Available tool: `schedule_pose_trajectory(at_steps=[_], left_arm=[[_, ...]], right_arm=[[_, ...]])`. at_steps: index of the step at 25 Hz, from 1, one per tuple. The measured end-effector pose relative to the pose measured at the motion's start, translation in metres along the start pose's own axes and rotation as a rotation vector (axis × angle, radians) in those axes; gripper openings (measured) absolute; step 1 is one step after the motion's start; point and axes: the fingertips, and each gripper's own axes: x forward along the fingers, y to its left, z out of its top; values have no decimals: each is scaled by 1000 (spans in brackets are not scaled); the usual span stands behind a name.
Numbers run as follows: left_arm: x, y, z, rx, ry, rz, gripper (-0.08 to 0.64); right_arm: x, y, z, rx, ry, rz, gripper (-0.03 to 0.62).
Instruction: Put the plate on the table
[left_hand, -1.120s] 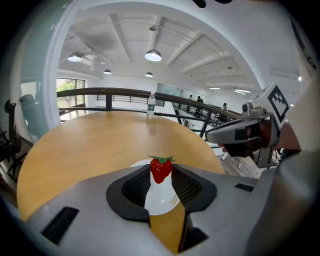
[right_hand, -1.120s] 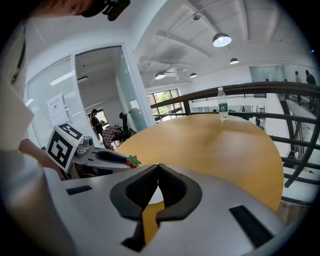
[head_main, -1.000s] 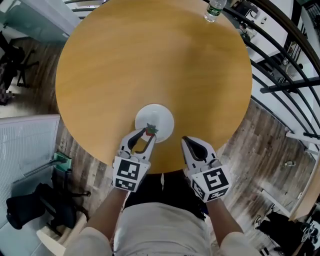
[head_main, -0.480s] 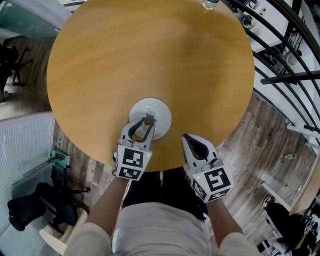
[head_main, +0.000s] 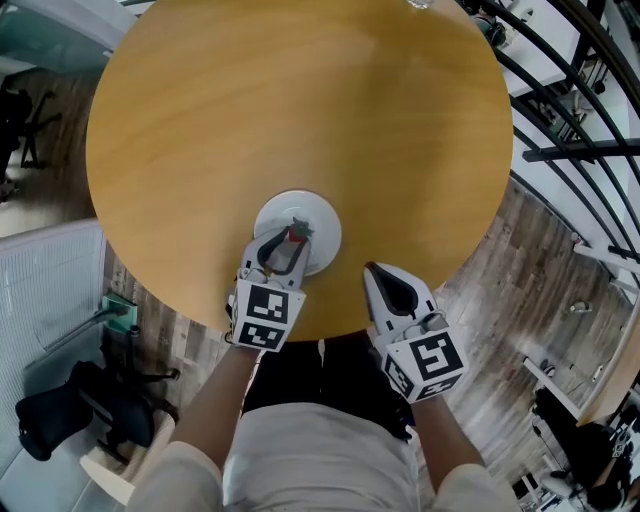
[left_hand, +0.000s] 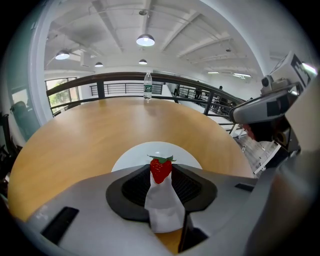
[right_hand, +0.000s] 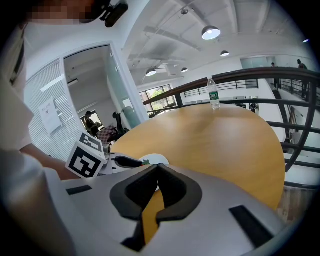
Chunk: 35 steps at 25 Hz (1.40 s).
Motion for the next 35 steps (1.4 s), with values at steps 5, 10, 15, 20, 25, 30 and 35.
schedule_pose_trajectory(at_steps=[5,10,15,20,25,30,35], left_arm=[[5,-4,-4,4,32,-1,147],[8,-5,-6,29,54,3,147],[8,-5,-6,28,62,8,149],[7,-2,-7,26,64,4,155],[1,0,-11,27,65,6,175],[-13,0,-1,46,43,11,178],[-47,-13,13,33,-5,3,178]], right_arm=[[-1,-5,-1,7,3,-3,20],[0,-5,-3,10,2,-1,20],[-1,-5,-2,13,-2,-1,20],[0,-3,-1,15,0,-5,20],[-2,3,-1,13,-6,-7,20],[-5,7,6,0,-17,-4,20],[-18,24,23,-47,-29,22,20]])
